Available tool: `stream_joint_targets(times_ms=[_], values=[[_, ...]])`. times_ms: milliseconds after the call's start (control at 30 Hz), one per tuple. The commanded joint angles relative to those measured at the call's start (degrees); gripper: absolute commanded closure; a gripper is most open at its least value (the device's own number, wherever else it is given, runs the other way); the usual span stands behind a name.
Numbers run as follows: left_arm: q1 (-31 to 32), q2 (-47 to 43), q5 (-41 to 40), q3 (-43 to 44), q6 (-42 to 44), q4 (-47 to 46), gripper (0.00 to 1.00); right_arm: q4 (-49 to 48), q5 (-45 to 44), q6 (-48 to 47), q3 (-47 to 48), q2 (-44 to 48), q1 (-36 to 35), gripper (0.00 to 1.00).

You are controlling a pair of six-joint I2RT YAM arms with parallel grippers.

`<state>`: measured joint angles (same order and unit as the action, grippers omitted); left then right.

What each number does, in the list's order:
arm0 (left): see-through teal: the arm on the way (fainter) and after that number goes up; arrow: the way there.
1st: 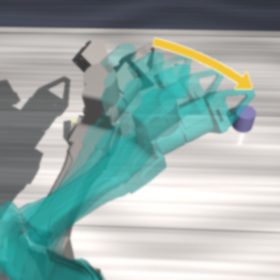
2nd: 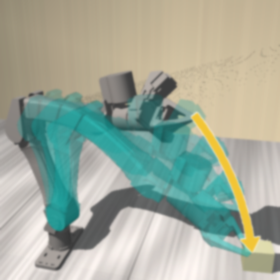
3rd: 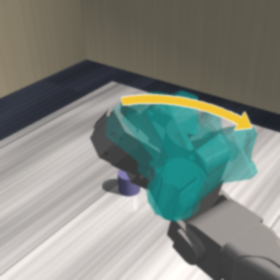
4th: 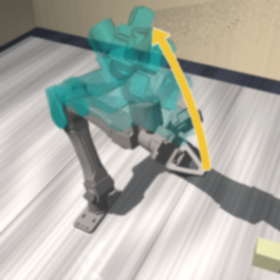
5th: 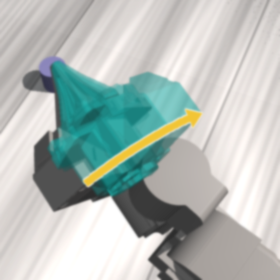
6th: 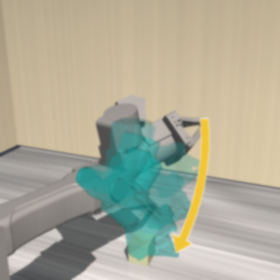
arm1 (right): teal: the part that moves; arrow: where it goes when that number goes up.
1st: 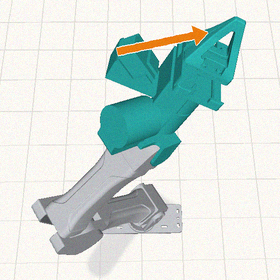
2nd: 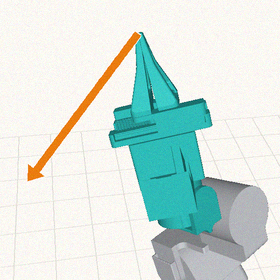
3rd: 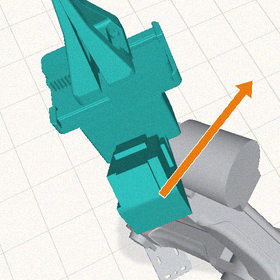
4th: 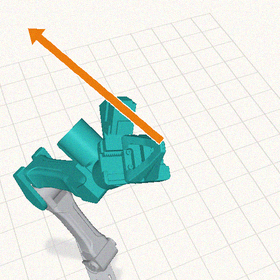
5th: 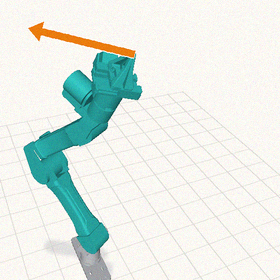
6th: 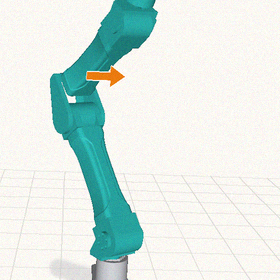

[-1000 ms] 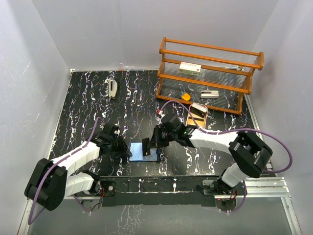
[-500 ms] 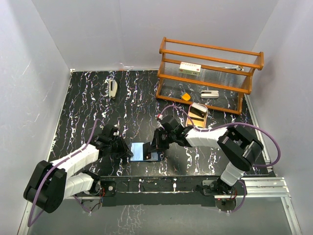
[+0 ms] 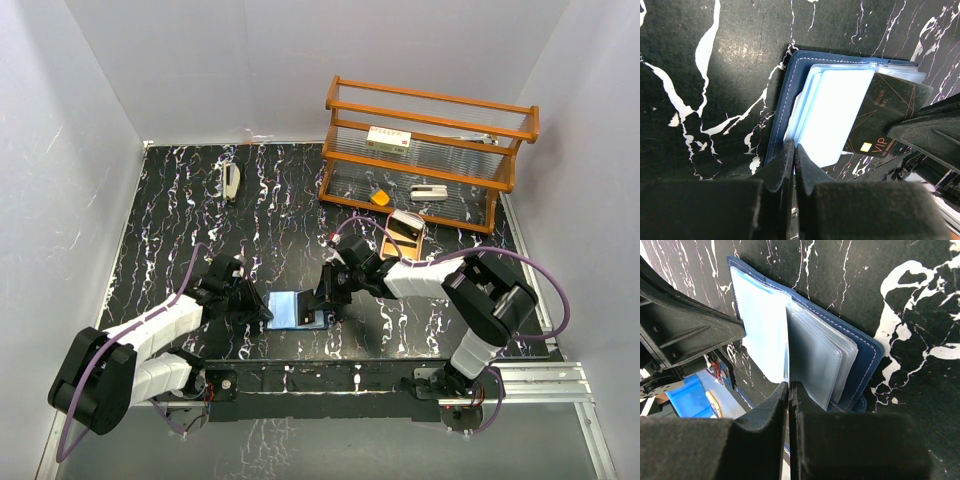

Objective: Put the credit cards into the card holder
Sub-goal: Insert the credit card into the card holder.

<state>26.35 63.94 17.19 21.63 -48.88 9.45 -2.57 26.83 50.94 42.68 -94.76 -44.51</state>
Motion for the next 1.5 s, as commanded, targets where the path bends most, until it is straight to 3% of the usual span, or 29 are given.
stream_joint_targets(times_ms=[0,333,433,833,1100,1467], values=[[0.36,0.35,0.04,-1.24,0.36,2.12,1.00,-3.10,2.38,-0.48,0.74,-0.59,0.14,0.97],[0.37,-0.44,0.09,1.41,0.51,4.39,1.00,1.06,3.01,-1.70,2.38,3.99,1.34,1.00],[0.34,-1.23,-1.24,3.39,0.99,6.62,0.91,0.56,4.23,-1.67,2.99,3.47,1.41,1.00],[0.37,-1.15,-4.63,5.49,2.13,9.78,0.81,-3.67,7.75,-0.11,3.42,-0.78,1.38,1.00],[0.45,0.61,-3.33,2.56,1.51,6.21,0.95,-5.87,9.12,0.18,2.59,-4.01,1.43,0.99],[0.46,1.67,-3.35,2.33,1.88,5.62,0.99,-6.18,11.06,-0.28,3.47,-6.50,2.28,0.98]])
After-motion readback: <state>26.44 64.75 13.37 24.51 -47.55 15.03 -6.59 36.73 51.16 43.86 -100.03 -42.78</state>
